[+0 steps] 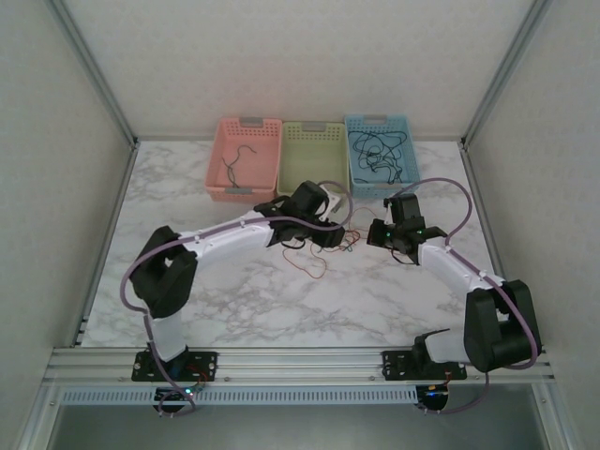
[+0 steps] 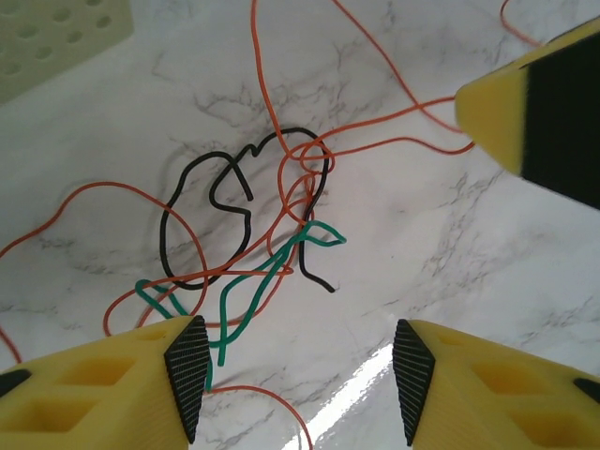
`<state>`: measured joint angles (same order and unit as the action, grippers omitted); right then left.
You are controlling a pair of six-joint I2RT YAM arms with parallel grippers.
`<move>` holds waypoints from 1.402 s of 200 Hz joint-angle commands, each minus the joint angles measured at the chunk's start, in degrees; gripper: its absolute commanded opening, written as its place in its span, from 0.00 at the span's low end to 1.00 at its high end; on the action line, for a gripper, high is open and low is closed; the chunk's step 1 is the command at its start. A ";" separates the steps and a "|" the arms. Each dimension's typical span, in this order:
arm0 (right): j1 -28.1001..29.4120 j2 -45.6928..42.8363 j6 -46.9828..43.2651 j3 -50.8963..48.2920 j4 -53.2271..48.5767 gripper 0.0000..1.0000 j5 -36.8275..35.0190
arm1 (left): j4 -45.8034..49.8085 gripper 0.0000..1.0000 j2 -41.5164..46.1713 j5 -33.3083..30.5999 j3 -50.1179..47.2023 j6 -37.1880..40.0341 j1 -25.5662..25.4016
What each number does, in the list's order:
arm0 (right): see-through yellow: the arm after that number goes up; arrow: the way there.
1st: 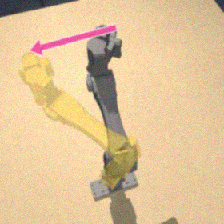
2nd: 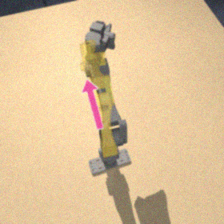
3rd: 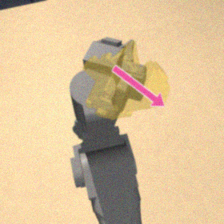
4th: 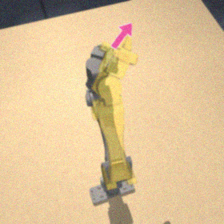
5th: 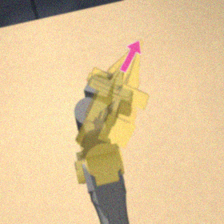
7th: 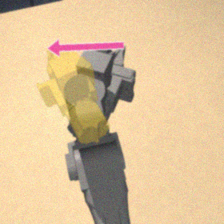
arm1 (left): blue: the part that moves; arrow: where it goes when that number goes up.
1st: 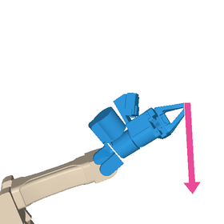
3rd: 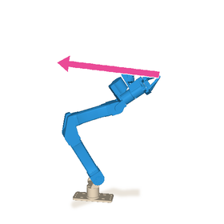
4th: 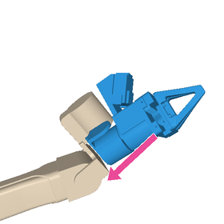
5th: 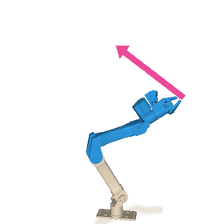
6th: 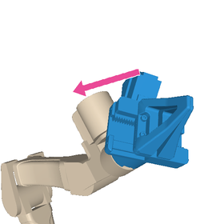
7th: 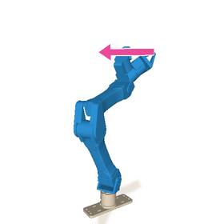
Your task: Untangle the cables
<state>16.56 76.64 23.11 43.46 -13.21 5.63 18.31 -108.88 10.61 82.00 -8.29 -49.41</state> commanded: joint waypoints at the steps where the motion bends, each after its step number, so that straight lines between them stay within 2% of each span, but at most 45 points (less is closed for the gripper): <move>1: 0.50 -1.56 -1.18 -1.10 -0.98 0.00 -1.07 | 5.68 0.56 -3.97 2.45 4.49 4.48 0.19; 49: 0.51 -1.62 -1.39 -1.05 -1.22 0.00 -1.23 | 7.96 0.53 -9.13 1.71 9.76 5.22 0.10; 160: 0.58 -1.26 -1.84 -0.58 -1.64 0.00 -1.85 | 9.64 0.51 -13.64 -1.98 11.94 5.75 0.10; 243: 0.58 -1.11 -1.91 -0.29 -1.81 0.00 -1.98 | 8.85 0.20 -13.20 -1.03 11.10 5.14 0.10; 280: 0.58 -0.80 -1.90 -0.18 -1.73 0.00 -2.02 | 8.15 0.10 -9.77 -0.95 9.41 4.37 0.19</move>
<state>16.71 76.25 22.00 42.83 -14.20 4.51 26.59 -121.71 9.80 92.47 -3.20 -49.41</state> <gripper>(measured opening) 0.054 0.129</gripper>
